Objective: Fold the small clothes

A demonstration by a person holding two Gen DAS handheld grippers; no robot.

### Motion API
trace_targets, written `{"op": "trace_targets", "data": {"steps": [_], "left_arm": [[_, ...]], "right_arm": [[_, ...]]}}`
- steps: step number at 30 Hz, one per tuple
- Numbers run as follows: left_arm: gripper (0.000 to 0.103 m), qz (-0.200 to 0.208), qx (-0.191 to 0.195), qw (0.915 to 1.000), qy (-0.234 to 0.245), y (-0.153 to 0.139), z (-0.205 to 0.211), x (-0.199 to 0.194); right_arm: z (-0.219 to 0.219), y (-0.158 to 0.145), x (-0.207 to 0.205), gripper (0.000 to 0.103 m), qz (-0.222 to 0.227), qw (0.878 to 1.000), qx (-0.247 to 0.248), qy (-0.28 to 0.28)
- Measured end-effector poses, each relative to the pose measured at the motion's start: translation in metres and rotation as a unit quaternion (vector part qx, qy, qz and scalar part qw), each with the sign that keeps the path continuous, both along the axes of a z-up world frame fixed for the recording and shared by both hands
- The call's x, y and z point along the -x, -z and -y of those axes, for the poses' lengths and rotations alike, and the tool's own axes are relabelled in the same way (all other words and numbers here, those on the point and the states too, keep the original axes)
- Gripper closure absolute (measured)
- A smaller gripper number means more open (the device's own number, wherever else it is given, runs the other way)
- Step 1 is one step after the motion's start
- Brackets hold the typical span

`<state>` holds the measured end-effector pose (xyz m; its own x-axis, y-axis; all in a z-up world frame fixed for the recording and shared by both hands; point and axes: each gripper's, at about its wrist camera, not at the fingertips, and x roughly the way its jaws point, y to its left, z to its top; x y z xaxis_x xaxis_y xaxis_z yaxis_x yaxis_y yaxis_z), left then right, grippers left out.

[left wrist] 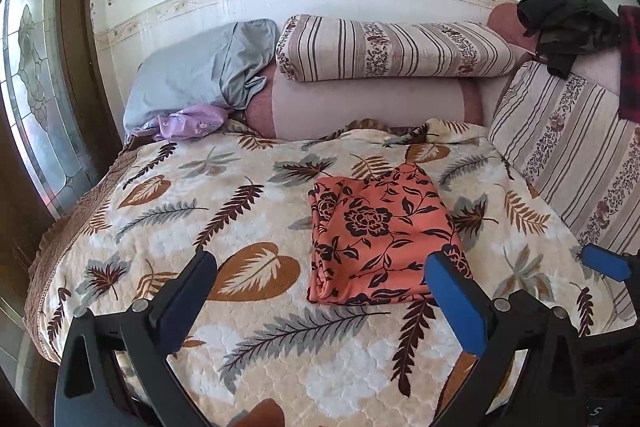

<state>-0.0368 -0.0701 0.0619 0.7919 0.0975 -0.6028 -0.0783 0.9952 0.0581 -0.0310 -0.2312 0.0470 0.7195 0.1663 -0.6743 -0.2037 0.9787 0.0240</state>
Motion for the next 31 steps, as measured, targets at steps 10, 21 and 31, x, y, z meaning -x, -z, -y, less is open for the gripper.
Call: {"op": "trace_targets", "data": {"steps": [10,21,31], "left_arm": [[0.000,-0.009,0.010,0.9999,-0.001,0.007,-0.005,-0.014],[0.000,-0.013,0.004,0.9998,-0.012,0.013,-0.010,-0.031],[0.000,-0.007,-0.005,0.9999,-0.008,0.022,-0.010,-0.050]], "right_arm": [[-0.009,0.003,-0.013,0.000,-0.001,1.000,0.010,-0.004],[-0.013,0.012,-0.031,0.000,-0.009,1.000,0.020,-0.004],[-0.016,0.027,-0.055,0.000,-0.025,1.000,0.017,-0.005]]}}
